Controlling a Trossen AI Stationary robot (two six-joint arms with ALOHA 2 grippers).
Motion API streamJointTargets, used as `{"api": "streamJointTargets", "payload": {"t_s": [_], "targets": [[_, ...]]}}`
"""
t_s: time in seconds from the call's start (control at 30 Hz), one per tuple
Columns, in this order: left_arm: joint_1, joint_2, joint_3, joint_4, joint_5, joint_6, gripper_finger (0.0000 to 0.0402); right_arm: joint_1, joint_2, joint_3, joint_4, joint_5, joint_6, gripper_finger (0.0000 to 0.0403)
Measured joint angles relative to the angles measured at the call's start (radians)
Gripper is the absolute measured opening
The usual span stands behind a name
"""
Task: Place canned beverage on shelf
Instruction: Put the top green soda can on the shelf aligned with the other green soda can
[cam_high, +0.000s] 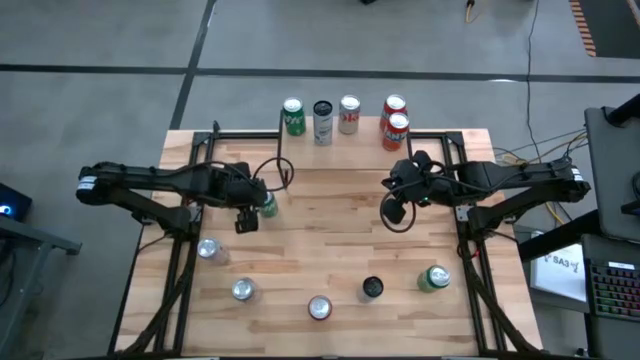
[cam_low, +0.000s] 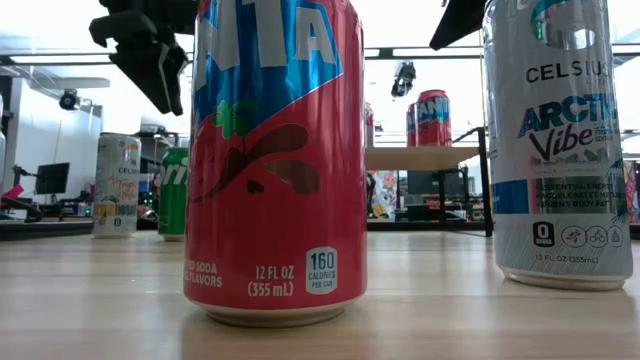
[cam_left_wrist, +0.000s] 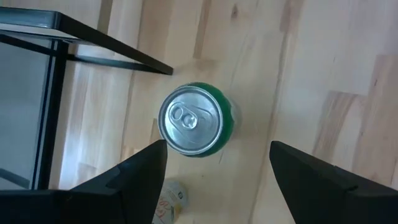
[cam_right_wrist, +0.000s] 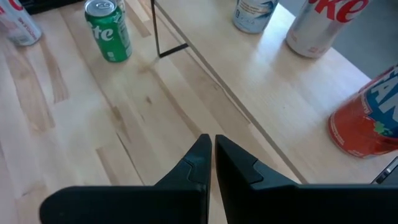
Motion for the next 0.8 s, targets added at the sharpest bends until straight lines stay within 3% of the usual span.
{"api": "streamJointTargets", "payload": {"t_s": [0.37, 0.5, 0.67, 0.7, 0.8], "targets": [[0.000, 0.000, -0.002, 0.018, -0.008, 0.017, 0.0271, 0.000, 0.000, -0.001, 0.000, 0.001, -0.001, 0.0012], [0.000, 0.000, -0.004, 0.005, -0.009, 0.032, 0.0293, 0.000, 0.000, -0.001, 0.000, 0.001, -0.001, 0.0012], [0.000, 0.000, -0.007, 0.009, -0.190, -0.038, 0.0344, 0.000, 0.000, -0.001, 0.000, 0.001, -0.001, 0.0012], [0.001, 0.000, -0.007, 0.008, -0.190, -0.075, 0.0352, 0.000, 0.000, -0.001, 0.000, 0.001, -0.001, 0.0012], [0.008, 0.000, -0.023, 0.028, -0.062, -0.039, 0.0364, 0.000, 0.000, -0.001, 0.000, 0.001, -0.001, 0.0012]]}}
